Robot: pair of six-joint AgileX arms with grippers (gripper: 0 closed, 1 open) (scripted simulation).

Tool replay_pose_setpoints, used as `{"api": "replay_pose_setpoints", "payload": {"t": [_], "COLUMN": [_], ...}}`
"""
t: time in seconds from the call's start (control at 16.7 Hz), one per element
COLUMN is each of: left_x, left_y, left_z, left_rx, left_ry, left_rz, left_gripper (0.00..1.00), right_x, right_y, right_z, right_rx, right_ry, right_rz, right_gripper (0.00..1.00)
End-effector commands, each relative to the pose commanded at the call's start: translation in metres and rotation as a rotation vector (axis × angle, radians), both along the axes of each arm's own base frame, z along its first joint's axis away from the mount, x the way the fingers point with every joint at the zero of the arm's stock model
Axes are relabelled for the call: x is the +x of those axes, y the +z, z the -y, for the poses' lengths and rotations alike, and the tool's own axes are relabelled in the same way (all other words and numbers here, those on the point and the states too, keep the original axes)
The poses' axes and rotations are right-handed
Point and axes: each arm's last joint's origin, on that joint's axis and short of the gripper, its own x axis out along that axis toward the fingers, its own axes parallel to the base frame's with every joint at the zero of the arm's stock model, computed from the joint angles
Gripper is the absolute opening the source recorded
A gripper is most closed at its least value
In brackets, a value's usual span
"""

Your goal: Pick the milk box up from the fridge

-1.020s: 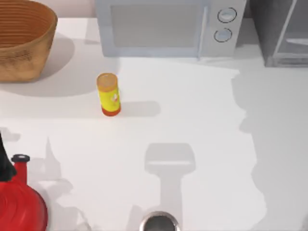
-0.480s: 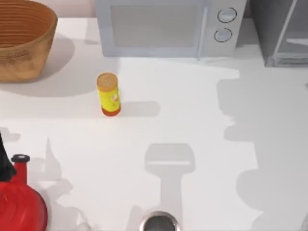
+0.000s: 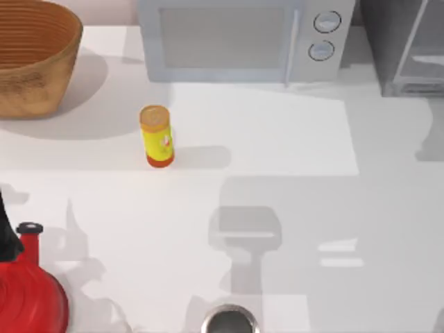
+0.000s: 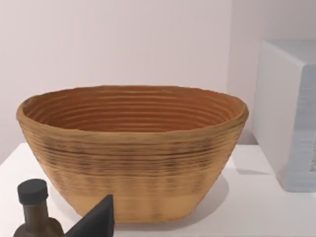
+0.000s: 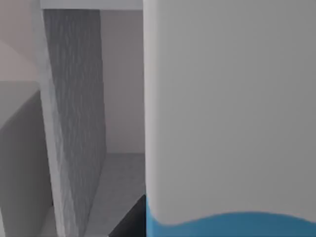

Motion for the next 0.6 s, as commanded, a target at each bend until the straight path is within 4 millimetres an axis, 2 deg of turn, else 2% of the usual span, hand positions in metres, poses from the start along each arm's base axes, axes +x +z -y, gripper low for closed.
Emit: {"api": "replay_pose_setpoints", "payload": {"t": [0.18, 0.36, 0.6], "left_x": [0.000, 0.000, 0.000], "left_y": [0.000, 0.000, 0.000], "left_z": [0.000, 0.000, 0.000], "left_rx": [0.000, 0.000, 0.000], "left_ry": [0.000, 0.000, 0.000], "left_rz": [0.000, 0.000, 0.000], "left_gripper": [1.00, 1.00, 1.00], "right_x": [-0.050, -0.093, -0.125], "right_y": [-0.002, -0.019, -0.051], "right_z": [-0.021, -0.035, -0.044], "right_rx": [0.006, 0.013, 0.017], "right_ry": [0.000, 0.003, 0.009], "right_rz": [0.000, 0.007, 0.010], "right_gripper": [0.00, 0.00, 0.00]}}
